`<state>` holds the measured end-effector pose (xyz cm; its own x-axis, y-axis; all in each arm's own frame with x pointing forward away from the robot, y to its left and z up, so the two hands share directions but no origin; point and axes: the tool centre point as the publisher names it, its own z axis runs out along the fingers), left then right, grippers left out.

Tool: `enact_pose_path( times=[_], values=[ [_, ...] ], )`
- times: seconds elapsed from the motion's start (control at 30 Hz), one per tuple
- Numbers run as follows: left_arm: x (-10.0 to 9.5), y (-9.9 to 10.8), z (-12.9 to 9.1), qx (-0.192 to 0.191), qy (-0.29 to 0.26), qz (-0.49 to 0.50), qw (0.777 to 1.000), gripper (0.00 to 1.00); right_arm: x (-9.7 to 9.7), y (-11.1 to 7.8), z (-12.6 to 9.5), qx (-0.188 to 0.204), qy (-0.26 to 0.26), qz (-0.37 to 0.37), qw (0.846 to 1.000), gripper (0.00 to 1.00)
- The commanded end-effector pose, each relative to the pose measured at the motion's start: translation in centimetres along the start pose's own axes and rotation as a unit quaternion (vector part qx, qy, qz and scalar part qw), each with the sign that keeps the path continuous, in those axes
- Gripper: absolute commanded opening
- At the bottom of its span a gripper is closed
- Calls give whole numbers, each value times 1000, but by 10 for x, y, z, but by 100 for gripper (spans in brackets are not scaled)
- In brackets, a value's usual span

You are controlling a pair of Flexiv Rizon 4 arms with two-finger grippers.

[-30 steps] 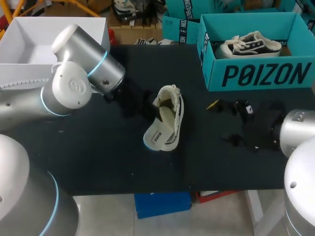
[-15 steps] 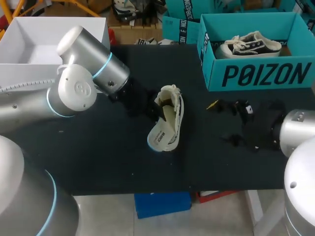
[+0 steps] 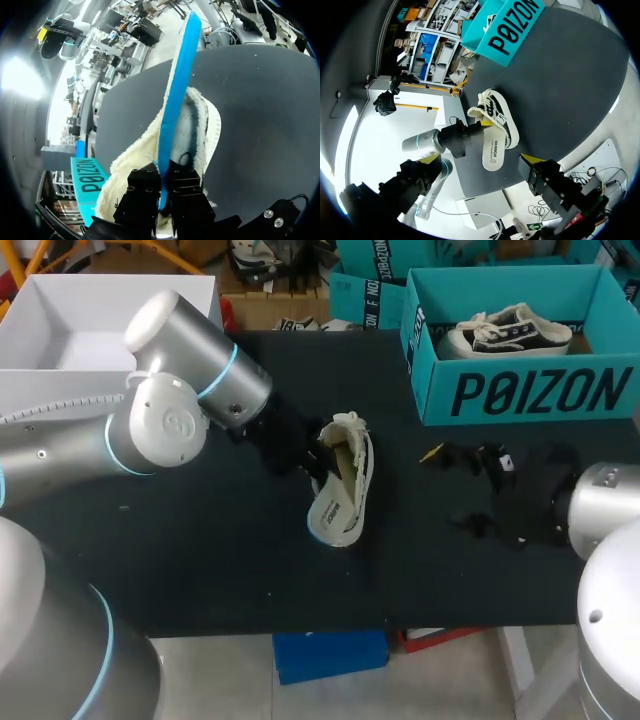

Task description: Take the shoe out of the shoebox, open the shoe tongue, remove and reinsert the insole, then place the shoe into the shoebox

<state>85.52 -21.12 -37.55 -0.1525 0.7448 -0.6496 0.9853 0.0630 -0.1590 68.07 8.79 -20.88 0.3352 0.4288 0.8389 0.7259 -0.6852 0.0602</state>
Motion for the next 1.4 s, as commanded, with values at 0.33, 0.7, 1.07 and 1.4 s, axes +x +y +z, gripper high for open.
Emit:
enact_pose_path(
  times=[0.33, 0.7, 1.07, 1.4],
  values=[
    [7, 14, 1, -34, -1, 4, 999, 0, -8, 0, -5, 66, 15, 18, 998, 100],
    [3, 13, 6, -30, -13, -1, 999, 1, -8, 0, -5, 66, 15, 18, 998, 100],
    [-7, -7, -11, -23, -33, -1, 999, 30, -8, 0, -5, 66, 15, 18, 998, 100],
    [-7, -33, -18, 8, -42, 1, 999, 27, -8, 0, -5, 66, 15, 18, 998, 100]
  ],
)
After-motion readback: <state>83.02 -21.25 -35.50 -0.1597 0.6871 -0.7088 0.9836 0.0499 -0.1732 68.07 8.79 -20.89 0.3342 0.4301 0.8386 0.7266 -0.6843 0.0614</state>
